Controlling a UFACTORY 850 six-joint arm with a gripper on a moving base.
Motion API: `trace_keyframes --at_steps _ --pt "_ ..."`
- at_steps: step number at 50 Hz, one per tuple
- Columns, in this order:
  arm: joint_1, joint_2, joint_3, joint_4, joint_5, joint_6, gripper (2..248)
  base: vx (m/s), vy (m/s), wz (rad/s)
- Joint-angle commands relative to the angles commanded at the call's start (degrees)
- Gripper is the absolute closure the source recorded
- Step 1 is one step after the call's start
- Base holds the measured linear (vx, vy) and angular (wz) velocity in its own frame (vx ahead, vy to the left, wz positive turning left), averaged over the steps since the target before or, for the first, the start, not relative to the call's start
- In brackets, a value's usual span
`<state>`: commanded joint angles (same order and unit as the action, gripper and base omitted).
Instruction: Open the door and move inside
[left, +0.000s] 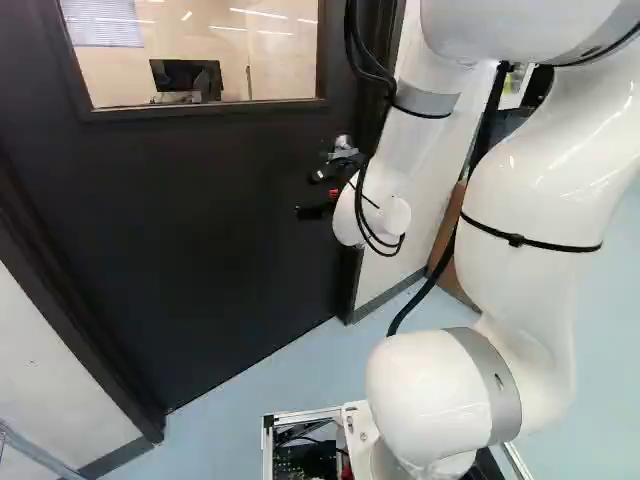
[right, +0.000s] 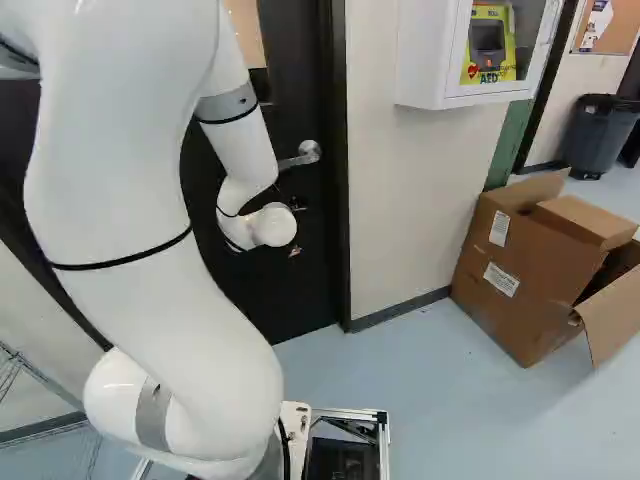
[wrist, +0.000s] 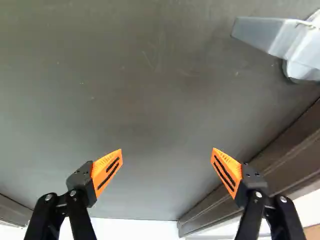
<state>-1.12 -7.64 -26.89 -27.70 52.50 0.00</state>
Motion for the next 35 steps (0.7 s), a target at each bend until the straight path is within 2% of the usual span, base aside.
trace_keyframes --at_steps 18,35 --pt "-1.0 6.6 4.3 0.6 0.0 0.0 3 0.000 0.000 0.000" --pt "-1.4 10.0 5.1 1.4 0.0 0.0 3 0.000 0.000 0.000"
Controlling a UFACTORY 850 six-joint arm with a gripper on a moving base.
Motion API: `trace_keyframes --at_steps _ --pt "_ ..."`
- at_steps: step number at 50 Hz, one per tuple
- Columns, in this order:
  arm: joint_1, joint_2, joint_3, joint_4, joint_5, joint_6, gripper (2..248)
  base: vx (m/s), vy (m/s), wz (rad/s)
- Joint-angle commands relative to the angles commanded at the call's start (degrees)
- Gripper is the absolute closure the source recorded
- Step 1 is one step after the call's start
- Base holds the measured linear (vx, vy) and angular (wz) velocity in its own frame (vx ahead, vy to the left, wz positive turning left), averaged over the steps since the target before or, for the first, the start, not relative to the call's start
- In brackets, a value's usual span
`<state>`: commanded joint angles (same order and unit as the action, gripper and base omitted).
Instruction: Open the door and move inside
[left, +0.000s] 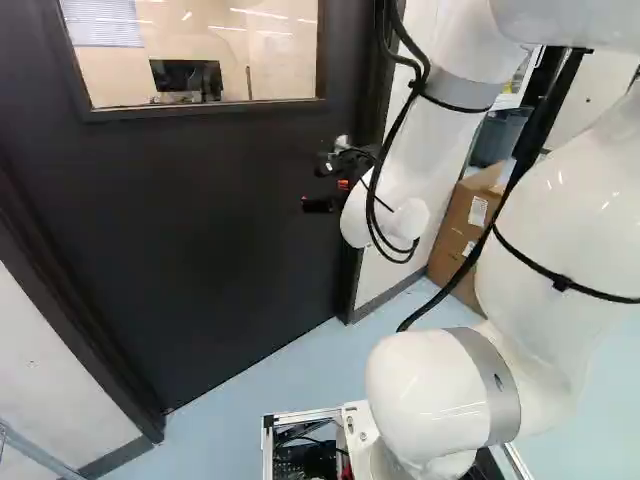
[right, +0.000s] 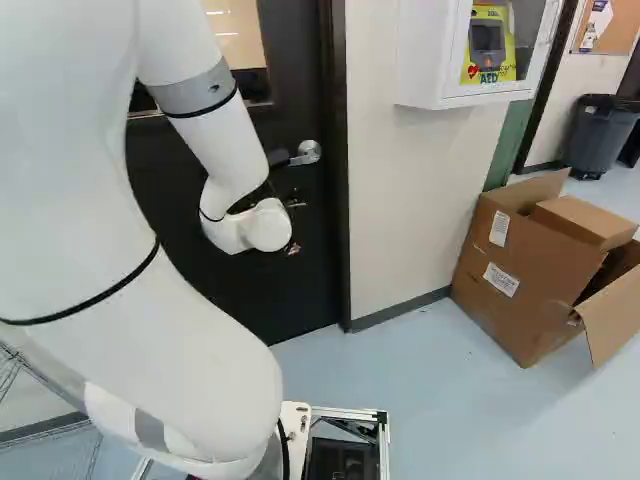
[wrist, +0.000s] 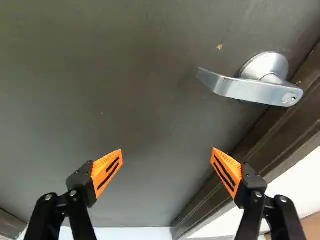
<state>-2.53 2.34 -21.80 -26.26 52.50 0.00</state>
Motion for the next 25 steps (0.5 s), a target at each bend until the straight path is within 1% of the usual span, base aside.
trace_keyframes --at_steps 25 --pt "0.0 3.8 0.0 0.0 0.0 0.0 3 0.000 0.000 0.000"
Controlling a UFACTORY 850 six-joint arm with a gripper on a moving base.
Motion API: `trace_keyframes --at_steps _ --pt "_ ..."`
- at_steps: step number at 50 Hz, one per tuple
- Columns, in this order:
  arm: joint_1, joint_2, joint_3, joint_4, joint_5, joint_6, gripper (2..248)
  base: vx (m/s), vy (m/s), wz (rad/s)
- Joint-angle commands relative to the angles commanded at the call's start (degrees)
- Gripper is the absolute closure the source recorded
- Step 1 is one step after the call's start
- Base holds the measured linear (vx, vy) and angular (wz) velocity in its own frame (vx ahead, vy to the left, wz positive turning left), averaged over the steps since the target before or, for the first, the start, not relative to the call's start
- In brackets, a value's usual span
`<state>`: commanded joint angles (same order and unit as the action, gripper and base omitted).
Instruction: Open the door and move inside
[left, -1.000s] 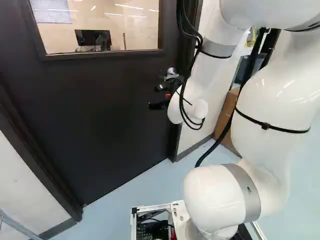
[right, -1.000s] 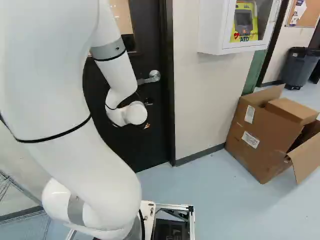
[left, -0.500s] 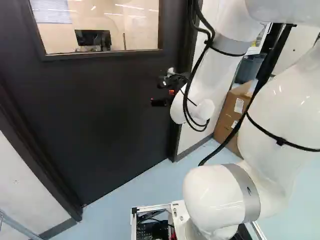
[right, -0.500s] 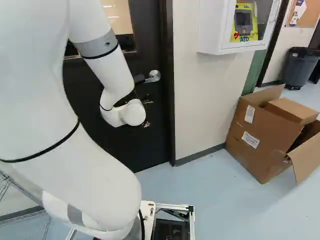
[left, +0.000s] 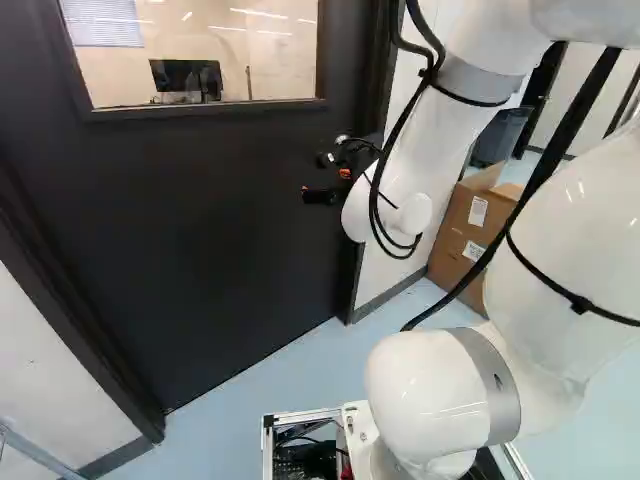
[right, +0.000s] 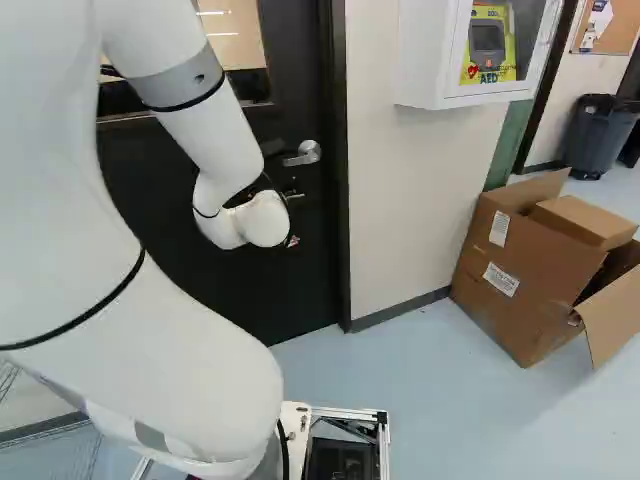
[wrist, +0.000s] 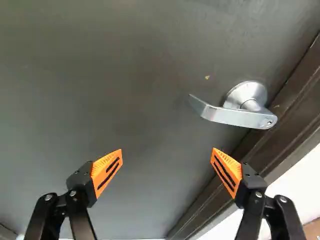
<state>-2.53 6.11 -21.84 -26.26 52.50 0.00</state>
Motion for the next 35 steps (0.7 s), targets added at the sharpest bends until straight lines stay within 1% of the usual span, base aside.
trace_keyframes --at_steps 35 --pt "0.0 4.3 -1.0 0.0 0.0 0.0 3 0.000 0.000 0.000"
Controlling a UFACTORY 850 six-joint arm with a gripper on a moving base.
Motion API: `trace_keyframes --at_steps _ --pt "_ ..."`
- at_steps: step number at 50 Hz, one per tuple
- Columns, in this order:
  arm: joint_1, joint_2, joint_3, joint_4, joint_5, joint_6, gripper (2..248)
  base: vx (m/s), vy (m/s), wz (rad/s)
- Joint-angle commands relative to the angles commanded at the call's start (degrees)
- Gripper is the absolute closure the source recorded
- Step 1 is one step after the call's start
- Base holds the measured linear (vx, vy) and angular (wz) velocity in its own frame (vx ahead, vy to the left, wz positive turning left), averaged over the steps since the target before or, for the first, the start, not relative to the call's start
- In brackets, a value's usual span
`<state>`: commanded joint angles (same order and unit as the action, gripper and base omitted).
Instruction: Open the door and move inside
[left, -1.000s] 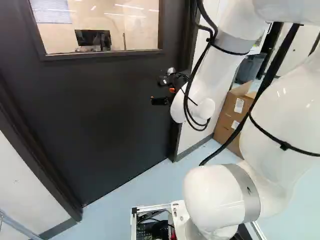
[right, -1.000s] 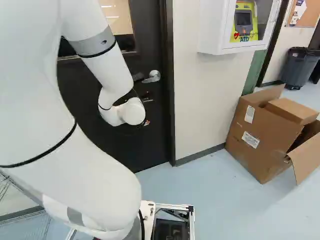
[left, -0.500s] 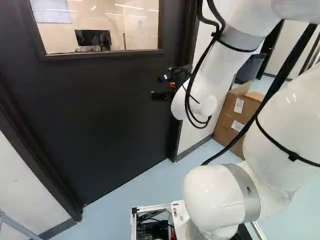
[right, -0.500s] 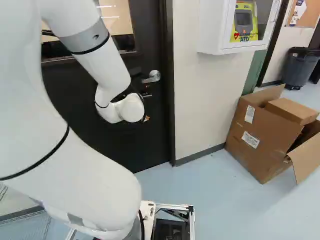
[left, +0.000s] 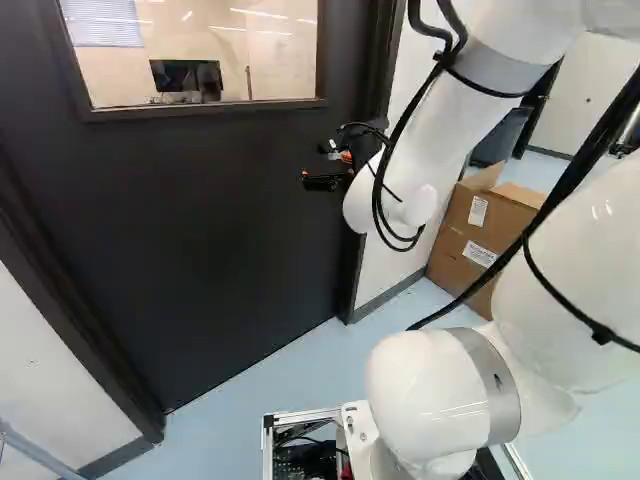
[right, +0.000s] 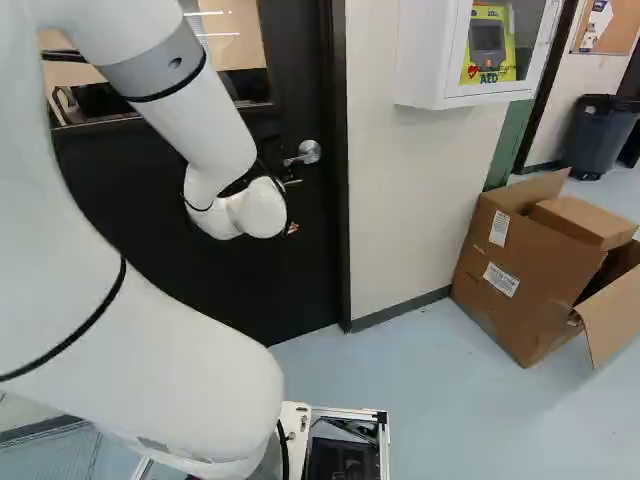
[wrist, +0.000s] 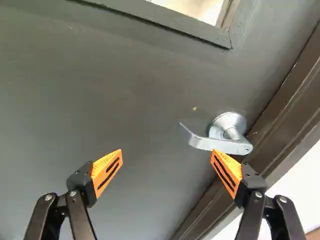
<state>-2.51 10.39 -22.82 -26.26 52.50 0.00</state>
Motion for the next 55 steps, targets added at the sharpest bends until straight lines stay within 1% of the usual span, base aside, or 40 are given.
trace_keyframes --at_steps 25,42,55 --pt "0.1 -0.2 -3.6 0.0 0.0 0.0 3 0.000 0.000 0.000" --pt "0.1 -1.6 -6.9 1.1 -0.9 0.0 3 0.000 0.000 0.000" --pt "0.2 -3.0 -8.4 1.8 -1.2 0.0 3 0.000 0.000 0.000"
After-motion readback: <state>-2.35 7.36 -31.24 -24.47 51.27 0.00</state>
